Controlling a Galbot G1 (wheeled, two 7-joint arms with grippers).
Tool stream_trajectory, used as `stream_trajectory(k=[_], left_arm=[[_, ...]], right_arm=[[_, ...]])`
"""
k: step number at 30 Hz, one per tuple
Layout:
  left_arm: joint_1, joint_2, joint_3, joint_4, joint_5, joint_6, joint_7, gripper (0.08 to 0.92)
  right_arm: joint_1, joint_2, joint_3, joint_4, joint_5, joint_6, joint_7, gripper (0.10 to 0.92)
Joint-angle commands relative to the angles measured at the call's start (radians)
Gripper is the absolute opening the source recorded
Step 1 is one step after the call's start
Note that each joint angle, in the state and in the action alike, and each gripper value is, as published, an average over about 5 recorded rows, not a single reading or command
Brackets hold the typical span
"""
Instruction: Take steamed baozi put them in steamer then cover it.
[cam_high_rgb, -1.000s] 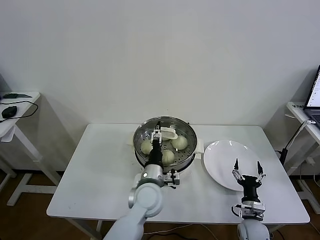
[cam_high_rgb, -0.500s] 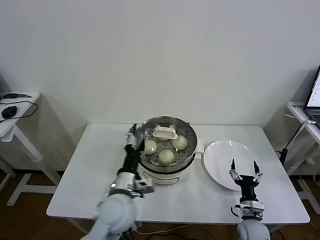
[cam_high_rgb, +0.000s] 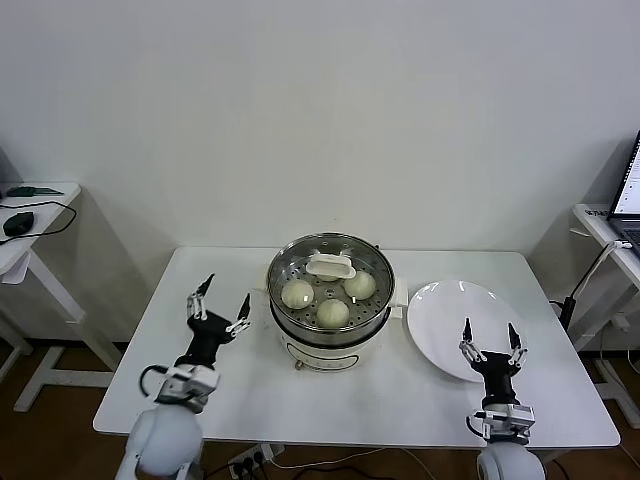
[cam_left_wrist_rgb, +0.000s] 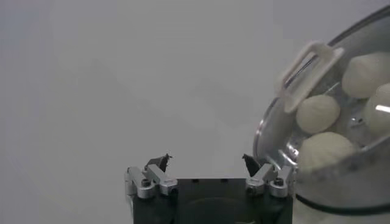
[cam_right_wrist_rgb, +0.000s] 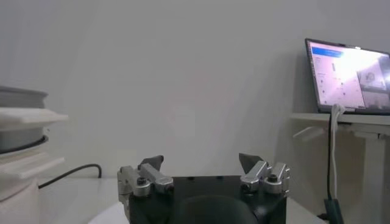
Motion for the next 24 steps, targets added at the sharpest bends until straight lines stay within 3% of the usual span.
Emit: stream_trajectory(k=[1, 24], left_arm=[[0.073, -0.002, -0.134, 0.157, -0.377, -0.312, 0.017, 0.823], [0.124, -0.016, -0.124, 0.113, -0.33, -0.358, 0.021, 0.823]], right_arm=[[-0.02, 0.0, 0.0, 0.025, 0.022, -0.014, 0.002, 0.823], [-0.044, 0.002, 0.007, 0.044, 0.027, -0.007, -0.006, 0.823]])
